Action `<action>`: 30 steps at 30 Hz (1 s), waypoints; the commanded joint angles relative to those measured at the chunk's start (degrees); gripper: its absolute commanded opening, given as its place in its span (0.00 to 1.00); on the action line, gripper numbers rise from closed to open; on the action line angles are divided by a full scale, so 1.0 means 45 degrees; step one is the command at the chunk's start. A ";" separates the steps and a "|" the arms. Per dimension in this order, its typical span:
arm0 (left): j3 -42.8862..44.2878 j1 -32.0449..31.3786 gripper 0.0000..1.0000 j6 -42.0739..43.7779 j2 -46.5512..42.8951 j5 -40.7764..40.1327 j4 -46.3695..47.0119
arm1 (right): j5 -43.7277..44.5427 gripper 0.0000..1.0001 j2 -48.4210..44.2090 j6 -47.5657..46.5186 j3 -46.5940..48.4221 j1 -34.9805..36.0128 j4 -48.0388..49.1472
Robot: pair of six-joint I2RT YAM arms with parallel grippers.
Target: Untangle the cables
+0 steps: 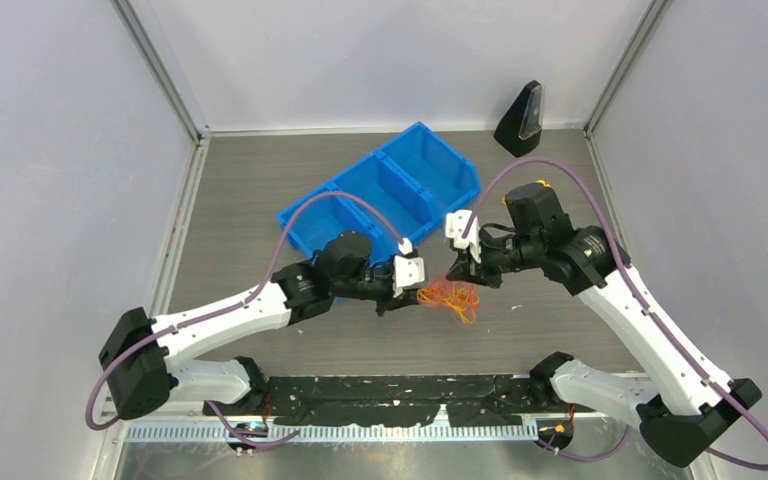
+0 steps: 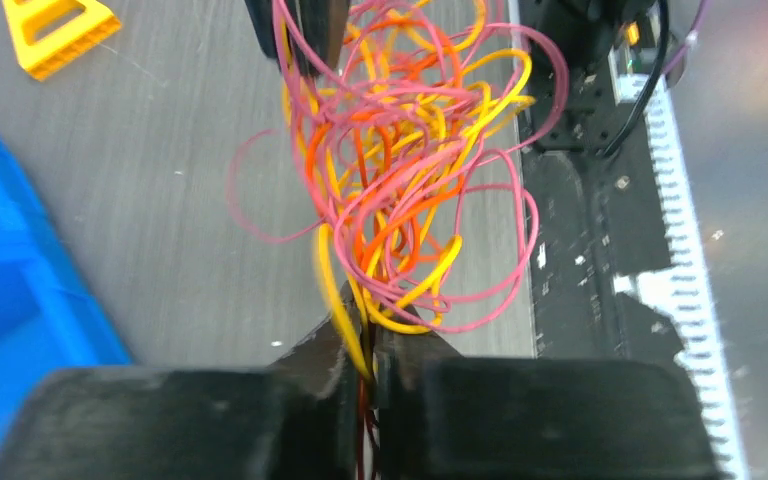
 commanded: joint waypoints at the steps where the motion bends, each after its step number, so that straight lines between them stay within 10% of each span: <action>1: -0.0225 0.0483 0.00 0.0309 -0.1108 0.0284 -0.1451 | 0.0980 0.06 -0.0901 0.0395 0.0432 -0.0946 0.0885; 13: -0.2108 0.3215 0.00 0.3618 -0.4612 -0.0461 -0.6443 | -0.0540 0.05 0.0707 0.0009 0.2853 -0.9663 0.0578; 30: -0.1898 0.3403 0.00 0.4601 -0.4860 -0.0041 -0.9337 | 0.0704 0.05 0.2552 -0.0408 0.2965 -1.2494 0.1482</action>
